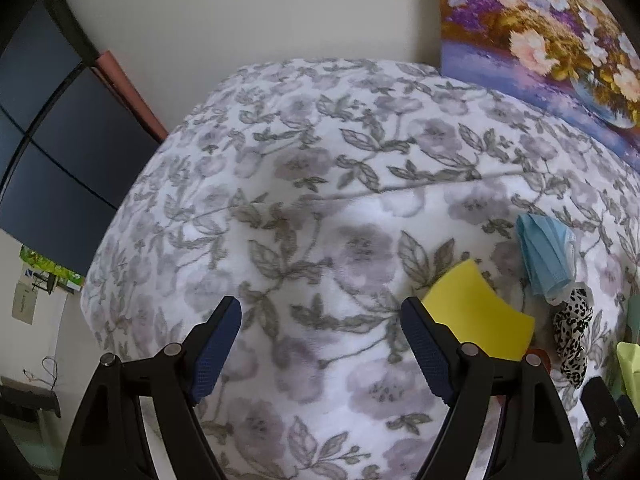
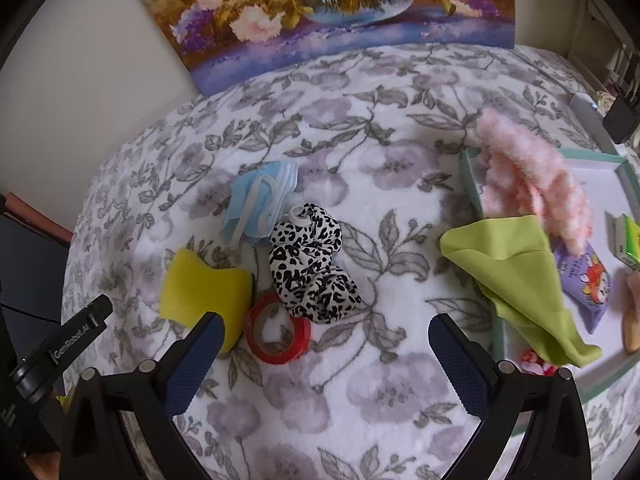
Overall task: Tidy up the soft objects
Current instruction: 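Move both grippers back over the pile of soft items, then grasp the yellow sponge with the left gripper while the right grasps the leopard scrunchie, then carry the sponge and leopard scrunchie into the tray with both grippers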
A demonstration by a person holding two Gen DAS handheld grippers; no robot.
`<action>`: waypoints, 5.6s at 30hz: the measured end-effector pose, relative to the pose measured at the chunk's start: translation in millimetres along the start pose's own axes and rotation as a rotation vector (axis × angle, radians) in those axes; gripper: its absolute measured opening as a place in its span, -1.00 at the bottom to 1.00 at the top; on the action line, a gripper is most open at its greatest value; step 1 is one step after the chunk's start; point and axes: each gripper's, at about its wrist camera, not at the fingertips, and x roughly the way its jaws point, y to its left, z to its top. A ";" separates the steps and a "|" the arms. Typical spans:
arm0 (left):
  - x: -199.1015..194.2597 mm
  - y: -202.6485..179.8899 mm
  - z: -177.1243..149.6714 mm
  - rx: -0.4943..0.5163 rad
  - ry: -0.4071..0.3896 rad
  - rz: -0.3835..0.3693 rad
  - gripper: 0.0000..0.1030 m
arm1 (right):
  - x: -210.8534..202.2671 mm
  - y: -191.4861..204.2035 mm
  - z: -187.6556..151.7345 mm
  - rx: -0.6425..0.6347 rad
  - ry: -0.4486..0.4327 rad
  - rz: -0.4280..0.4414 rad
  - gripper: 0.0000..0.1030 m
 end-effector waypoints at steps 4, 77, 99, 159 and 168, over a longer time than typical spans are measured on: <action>10.1 -14.1 1.4 0.028 0.025 -0.030 0.60 | 15.0 1.3 7.6 0.002 0.017 -0.020 1.00; 20.8 -110.6 -27.3 0.172 0.137 -0.148 0.60 | 55.1 -44.5 17.8 0.025 0.130 0.094 -0.21; 37.8 -108.2 -29.5 0.130 0.158 -0.218 0.29 | 52.7 -51.1 17.4 0.022 0.133 0.111 -0.23; -150.0 -249.4 -80.9 0.471 -0.280 -0.148 0.21 | -87.1 -262.4 21.1 0.397 -0.082 0.066 -0.55; -166.8 -309.2 -118.9 0.609 -0.318 -0.157 0.24 | -84.5 -306.0 8.7 0.491 -0.073 0.072 -0.53</action>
